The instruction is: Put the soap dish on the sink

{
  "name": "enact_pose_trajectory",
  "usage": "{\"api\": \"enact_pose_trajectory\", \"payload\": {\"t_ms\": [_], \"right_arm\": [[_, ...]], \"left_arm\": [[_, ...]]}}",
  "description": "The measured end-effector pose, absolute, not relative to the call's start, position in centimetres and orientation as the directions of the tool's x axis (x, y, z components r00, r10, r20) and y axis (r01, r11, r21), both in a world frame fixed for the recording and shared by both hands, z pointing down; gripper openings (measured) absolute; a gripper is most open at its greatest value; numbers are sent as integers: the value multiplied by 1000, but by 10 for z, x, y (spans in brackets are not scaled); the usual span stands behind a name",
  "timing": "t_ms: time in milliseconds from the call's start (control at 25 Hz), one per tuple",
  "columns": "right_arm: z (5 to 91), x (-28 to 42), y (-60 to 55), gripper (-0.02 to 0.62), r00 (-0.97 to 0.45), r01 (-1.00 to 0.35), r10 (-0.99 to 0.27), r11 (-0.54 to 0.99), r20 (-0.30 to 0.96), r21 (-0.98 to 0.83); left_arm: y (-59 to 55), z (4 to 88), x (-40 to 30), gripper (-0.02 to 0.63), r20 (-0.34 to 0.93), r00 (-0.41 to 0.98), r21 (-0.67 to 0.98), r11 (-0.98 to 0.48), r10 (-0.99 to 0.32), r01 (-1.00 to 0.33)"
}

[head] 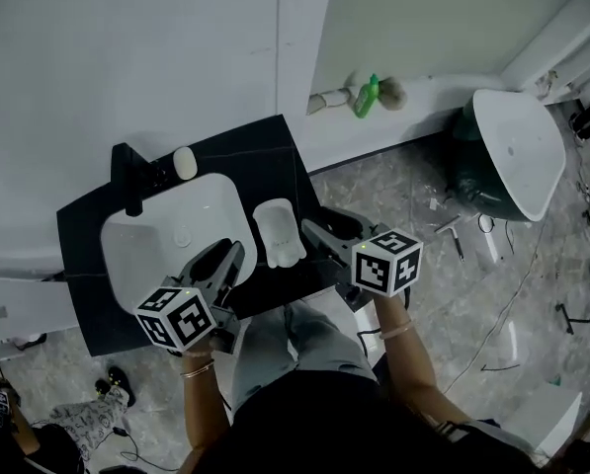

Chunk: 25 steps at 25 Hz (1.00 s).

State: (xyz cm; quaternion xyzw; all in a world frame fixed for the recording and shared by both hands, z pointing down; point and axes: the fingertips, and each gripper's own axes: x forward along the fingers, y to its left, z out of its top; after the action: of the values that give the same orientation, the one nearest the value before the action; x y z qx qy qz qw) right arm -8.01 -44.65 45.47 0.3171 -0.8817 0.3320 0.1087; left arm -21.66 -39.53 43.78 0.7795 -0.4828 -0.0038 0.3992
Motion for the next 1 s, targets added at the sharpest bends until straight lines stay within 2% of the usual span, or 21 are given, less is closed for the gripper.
{"api": "enact_pose_trajectory", "payload": {"t_ms": [80, 240, 360, 440, 480, 640, 800, 1000], "right_arm": [[429, -76, -437, 114, -776, -629, -514, 596, 365, -499], [372, -71, -414, 36, -816, -563, -529, 629, 236, -537], [345, -69, -394, 23, -828, -541, -527, 660, 192, -521], [340, -67, -380, 20, -835, -533, -513, 668, 199, -520], [339, -65, -375, 20, -836, -535, -509, 669, 207, -516], [340, -64, -362, 18, -822, -562, -514, 662, 244, -496], [339, -66, -362, 18, -801, -592, -539, 645, 262, -483], [327, -60, -374, 18, -767, -624, -602, 621, 222, -473]], "left_arm": [[-390, 406, -215, 103, 305, 551, 641, -261, -777, -722], [-370, 365, -208, 103, 238, 583, 629, -334, -777, -702], [-349, 355, -212, 102, 248, 555, 590, -330, -794, -736], [-337, 347, -215, 15, 246, 521, 564, -316, -817, -763], [-332, 342, -216, 3, 244, 511, 549, -317, -825, -774], [-323, 328, -215, 3, 236, 499, 485, -344, -834, -804], [-326, 327, -211, 3, 221, 494, 518, -328, -841, -790], [-329, 318, -194, 3, 148, 581, 559, -417, -800, -717]]}}
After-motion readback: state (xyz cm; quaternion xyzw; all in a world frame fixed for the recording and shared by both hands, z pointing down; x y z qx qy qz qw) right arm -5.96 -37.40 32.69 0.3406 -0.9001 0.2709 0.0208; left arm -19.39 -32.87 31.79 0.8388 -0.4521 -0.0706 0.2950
